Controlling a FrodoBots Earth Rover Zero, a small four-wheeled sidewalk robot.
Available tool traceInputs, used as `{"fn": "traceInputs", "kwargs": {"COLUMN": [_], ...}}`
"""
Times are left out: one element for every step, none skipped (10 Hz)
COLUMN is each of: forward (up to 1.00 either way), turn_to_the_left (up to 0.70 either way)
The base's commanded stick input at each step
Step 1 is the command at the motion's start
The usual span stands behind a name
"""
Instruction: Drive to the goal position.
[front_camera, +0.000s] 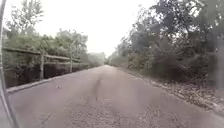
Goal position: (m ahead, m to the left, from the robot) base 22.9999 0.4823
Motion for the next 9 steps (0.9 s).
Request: {"fn": "traceInputs", "kwargs": {"forward": [0.70, 0.70, 0.70, 0.70, 0.70, 0.70, 0.70, 0.70, 0.70], "turn_to_the_left": [0.08, 0.26, 0.18, 0.10, 0.04, 0.00, 0.00, 0.01, 0.03]}}
